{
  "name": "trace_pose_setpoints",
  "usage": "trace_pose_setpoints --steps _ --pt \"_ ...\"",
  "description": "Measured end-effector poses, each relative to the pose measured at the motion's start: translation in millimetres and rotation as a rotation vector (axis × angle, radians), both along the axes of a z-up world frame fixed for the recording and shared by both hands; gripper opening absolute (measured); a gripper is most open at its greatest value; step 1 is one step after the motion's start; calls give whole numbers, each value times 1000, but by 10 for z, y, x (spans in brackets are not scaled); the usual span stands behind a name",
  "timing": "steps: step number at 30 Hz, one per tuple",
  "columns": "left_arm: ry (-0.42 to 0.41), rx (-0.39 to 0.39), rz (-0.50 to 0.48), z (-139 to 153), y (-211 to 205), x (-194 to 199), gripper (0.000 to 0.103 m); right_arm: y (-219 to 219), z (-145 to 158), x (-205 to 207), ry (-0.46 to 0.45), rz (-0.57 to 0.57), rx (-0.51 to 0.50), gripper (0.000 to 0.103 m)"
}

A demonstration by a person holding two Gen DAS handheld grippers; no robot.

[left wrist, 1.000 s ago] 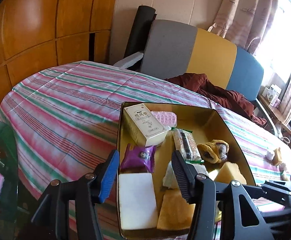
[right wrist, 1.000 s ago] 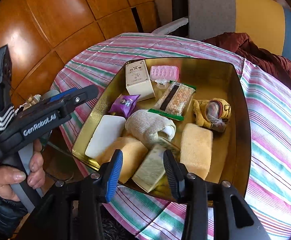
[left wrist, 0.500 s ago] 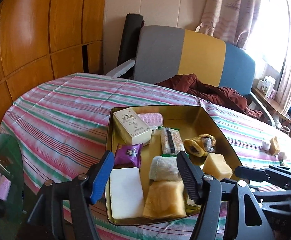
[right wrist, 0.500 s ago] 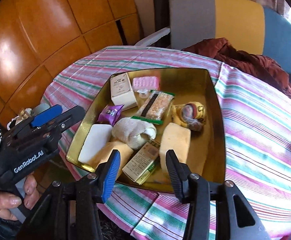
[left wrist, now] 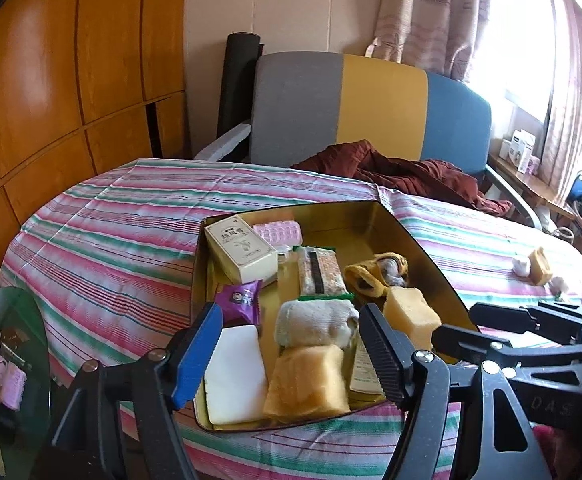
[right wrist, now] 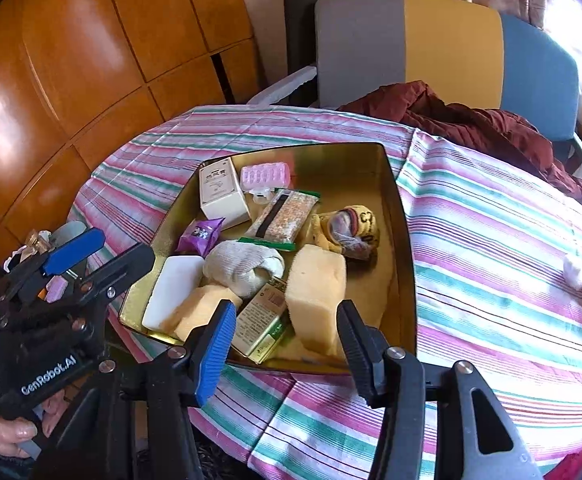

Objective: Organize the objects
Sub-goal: 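Carry purple packet and juice box to the gold tray and release inside, then move both tools back toward the remaining items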

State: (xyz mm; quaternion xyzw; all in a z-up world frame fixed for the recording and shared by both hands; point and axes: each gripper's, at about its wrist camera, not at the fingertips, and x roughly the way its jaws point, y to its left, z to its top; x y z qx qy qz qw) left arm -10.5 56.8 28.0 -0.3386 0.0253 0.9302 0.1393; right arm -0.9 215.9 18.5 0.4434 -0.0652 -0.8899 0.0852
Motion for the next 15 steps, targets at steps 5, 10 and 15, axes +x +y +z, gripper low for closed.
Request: trace_pose_setpoints --steps 5,10,15 --pt "6 -20 -24 6 94 45 74 106 -8 21 2 -31 -3 53" --pt "9 -43 -50 -6 199 83 75 249 -27 38 -2 -70 1 53" --pt "16 -67 -67 2 284 94 75 397 -61 68 -9 -108 1 53"
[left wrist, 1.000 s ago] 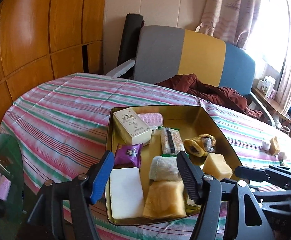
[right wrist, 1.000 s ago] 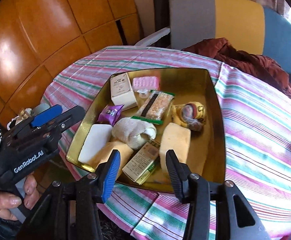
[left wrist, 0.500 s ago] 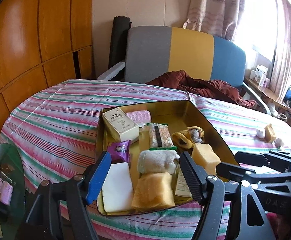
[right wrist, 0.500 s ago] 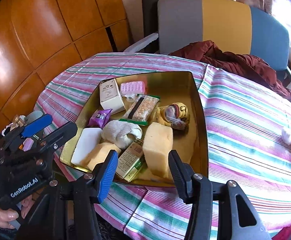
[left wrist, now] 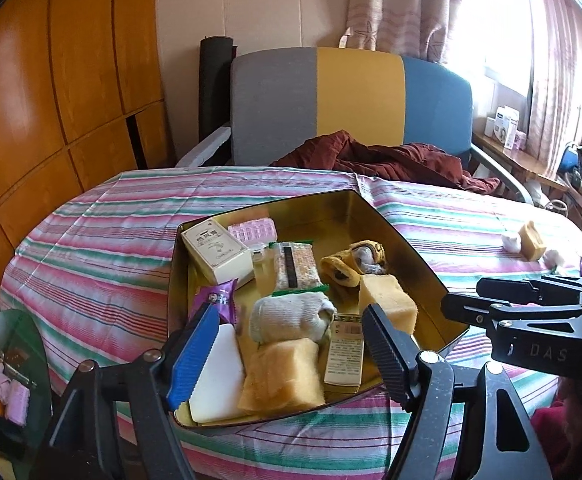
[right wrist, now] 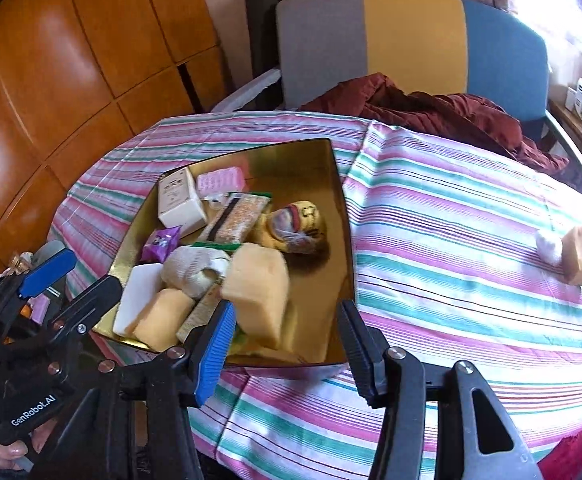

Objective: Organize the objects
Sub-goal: 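Move both tools back toward the remaining items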

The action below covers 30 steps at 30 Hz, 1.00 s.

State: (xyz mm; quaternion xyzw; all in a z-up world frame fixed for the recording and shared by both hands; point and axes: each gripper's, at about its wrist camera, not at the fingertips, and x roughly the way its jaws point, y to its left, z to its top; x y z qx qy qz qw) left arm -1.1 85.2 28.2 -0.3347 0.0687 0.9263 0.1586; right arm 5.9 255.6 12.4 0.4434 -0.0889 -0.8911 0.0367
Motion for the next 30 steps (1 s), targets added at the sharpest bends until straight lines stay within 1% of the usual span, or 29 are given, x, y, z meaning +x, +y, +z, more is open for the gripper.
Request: trace_pose_setpoints --steps 7,12,21,30 --pt "17 -22 -18 34 100 2 76 265 -58 18 -21 -63 8 53" --pt "35 -43 -33 59 174 18 76 494 -55 28 -27 -106 40 53" --pt "38 -54 -48 72 259 19 76 1029 74 53 -13 -207 103 53" --pt "35 -75 -82 57 394 50 76 1538 195 116 7 -314 131 53"
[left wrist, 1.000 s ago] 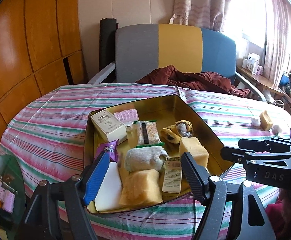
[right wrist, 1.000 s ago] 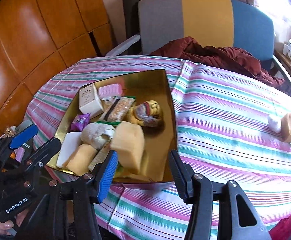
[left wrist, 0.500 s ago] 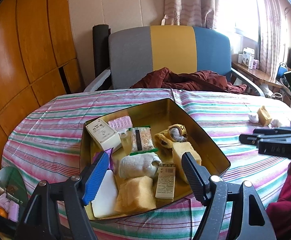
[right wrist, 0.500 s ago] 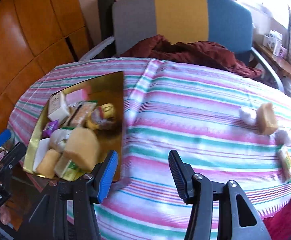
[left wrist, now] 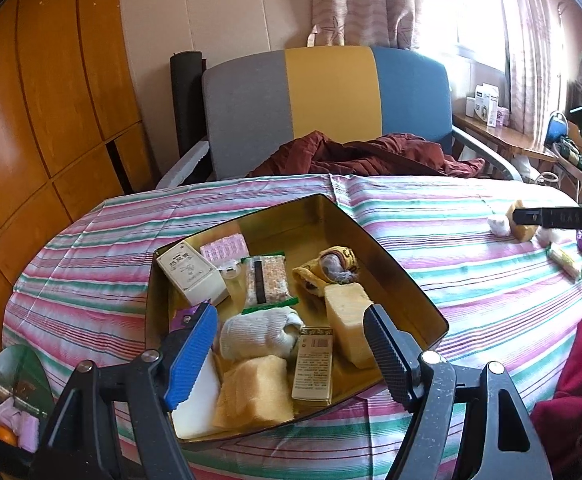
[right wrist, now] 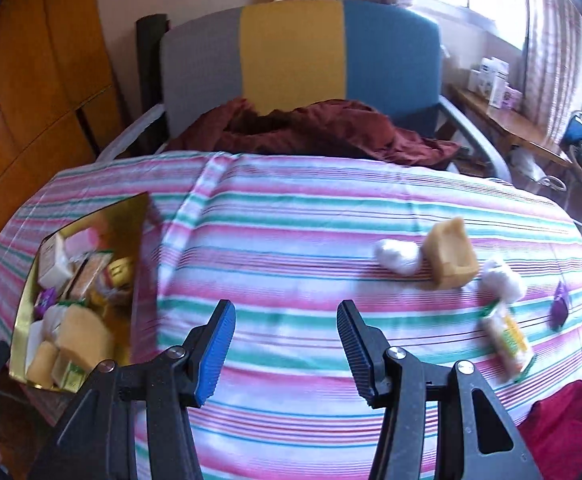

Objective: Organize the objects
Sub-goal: 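Move both tools back toward the remaining items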

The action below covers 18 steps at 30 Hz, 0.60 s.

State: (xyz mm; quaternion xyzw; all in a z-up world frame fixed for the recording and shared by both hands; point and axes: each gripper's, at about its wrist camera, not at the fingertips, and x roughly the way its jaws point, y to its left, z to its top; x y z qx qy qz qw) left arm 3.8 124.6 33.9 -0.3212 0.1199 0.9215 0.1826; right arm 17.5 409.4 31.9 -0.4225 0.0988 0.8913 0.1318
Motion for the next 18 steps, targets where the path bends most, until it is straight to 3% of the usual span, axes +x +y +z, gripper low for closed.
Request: trace_pose_setpoints --steps 10,18 --pt "-5 -19 -20 -22 124 21 76 525 -25 57 -5 -104 35 53" --pt "-5 -38 -31 -29 211 27 76 1005 -228 120 -16 -206 60 54"
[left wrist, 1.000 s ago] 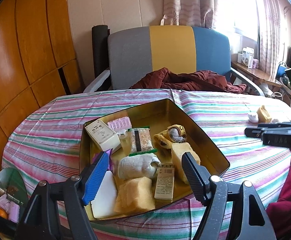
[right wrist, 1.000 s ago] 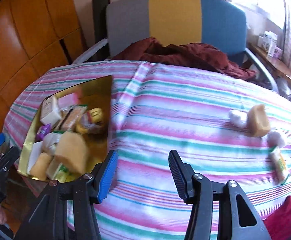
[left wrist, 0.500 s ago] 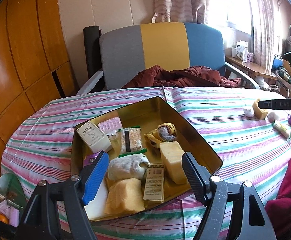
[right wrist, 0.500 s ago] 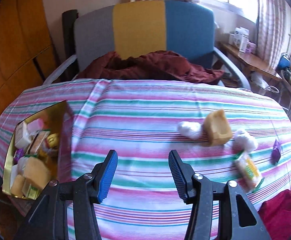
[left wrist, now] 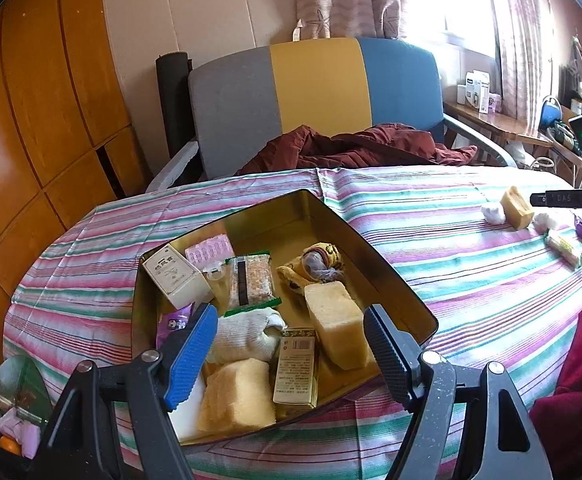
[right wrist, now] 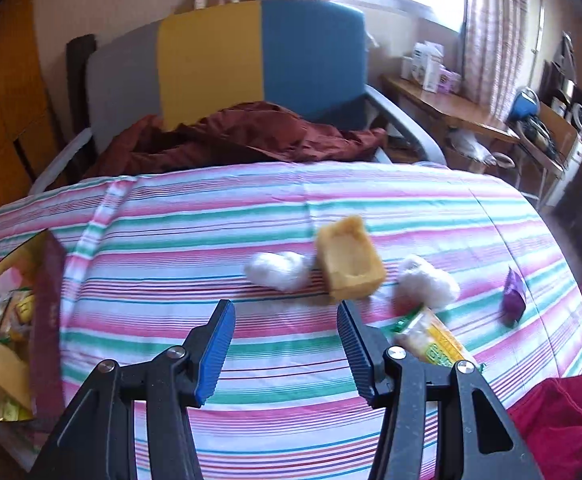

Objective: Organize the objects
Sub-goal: 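Move both tools back toward the remaining items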

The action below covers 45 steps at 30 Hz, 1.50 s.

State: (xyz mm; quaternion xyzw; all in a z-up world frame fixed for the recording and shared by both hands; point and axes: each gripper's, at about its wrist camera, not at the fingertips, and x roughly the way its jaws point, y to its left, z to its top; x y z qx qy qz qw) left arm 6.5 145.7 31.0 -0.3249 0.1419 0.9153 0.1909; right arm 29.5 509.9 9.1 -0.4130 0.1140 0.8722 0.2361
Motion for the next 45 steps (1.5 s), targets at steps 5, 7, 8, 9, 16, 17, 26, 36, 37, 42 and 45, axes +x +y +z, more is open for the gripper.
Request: trace_pose_setpoints --steps 5,7,8,9,16,17,26,36,37,42,45 --pt "2 -13 -15 6 95 -15 76 235 -103 58 1 -62 -21 54" --pt "3 -18 -25 9 147 -16 76 311 -135 86 9 -89 -44 54" --pt "3 -19 -30 10 170 -21 76 340 -148 97 11 -100 -52 54" --pt "4 -20 -35 12 198 -25 76 371 -165 111 11 -113 -62 54" --pt "-15 -2 -110 55 528 -76 76 665 -226 304 29 -277 -137 54" --pt "-19 1 -124 66 591 -79 76 717 -229 342 36 -306 -148 54" --pt "-99 52 -274 97 1439 -183 76 1063 -204 691 115 -494 -251 62" --pt "-273 65 -362 -237 2447 -449 76 1091 -201 697 145 -466 -316 62" --pt "-296 71 -364 -279 2539 -498 76 1092 -199 702 151 -463 -324 62" --pt "-319 93 -390 -409 2947 -673 75 1106 -207 712 166 -451 -361 62" --pt "-333 96 -412 -508 3222 -785 75 1107 -225 698 163 -443 -375 63"
